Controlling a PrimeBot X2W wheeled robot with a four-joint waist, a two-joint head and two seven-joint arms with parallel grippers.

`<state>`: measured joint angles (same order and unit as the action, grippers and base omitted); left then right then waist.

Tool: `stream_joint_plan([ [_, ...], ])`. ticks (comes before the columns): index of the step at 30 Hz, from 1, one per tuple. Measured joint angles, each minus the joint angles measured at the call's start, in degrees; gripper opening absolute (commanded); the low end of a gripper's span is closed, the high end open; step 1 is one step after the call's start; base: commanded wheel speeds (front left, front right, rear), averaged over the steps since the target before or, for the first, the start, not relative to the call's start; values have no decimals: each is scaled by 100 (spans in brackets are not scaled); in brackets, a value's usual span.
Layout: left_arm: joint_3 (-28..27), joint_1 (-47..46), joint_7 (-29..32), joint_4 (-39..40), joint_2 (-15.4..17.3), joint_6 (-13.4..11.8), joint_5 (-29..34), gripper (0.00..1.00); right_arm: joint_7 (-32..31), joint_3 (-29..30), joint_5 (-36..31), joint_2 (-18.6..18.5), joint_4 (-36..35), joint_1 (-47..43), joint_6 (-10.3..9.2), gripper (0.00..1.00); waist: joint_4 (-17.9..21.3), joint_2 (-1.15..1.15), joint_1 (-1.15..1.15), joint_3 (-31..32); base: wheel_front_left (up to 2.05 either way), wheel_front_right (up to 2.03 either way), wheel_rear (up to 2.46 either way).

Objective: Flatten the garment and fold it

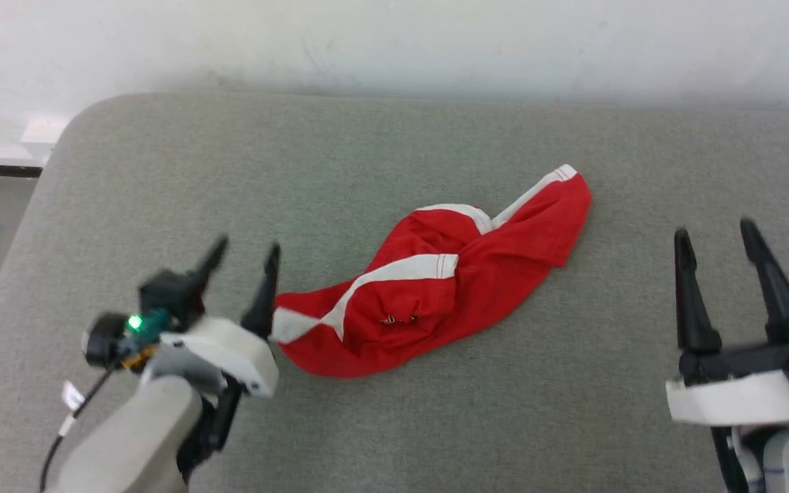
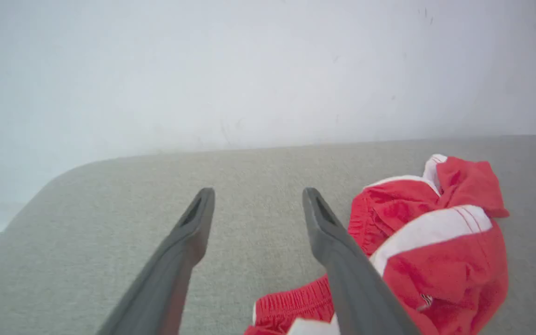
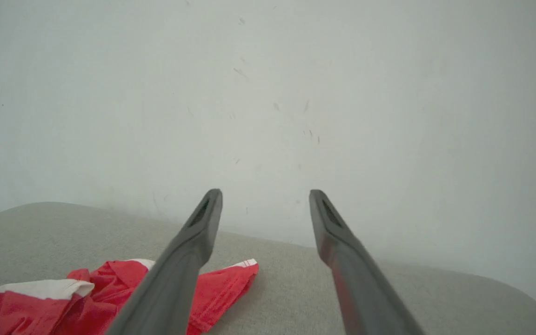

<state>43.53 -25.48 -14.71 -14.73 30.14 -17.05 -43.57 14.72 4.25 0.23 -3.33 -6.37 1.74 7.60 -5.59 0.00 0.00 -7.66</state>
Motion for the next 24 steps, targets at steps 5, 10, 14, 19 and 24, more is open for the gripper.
stream_joint_plan([
  [5,-1365,729,-2,916,-382,-342,1259,100,1,-417,-30,-502,-4,687,0,100,-108,0,0,77,0,0,0],
  [10,-2323,1367,-2,1434,-970,-357,2218,100,1,-1365,468,-1322,455,1433,1,100,-203,0,0,94,0,0,0],
  [14,-2838,1701,-2,1540,-1419,-155,2710,100,-42,-2602,1233,-2069,1098,2150,1,100,-300,0,0,76,0,0,0],
  [19,-3288,1945,-2,1533,-1938,114,3122,100,-1343,-4412,2742,-2710,1519,3423,1,100,-410,0,1,-36,0,0,0],
  [24,-3584,1947,-2,1479,-2337,398,3449,100,-3176,-5954,4127,-2997,1672,4589,1,100,-558,0,1,-230,0,0,0],
])
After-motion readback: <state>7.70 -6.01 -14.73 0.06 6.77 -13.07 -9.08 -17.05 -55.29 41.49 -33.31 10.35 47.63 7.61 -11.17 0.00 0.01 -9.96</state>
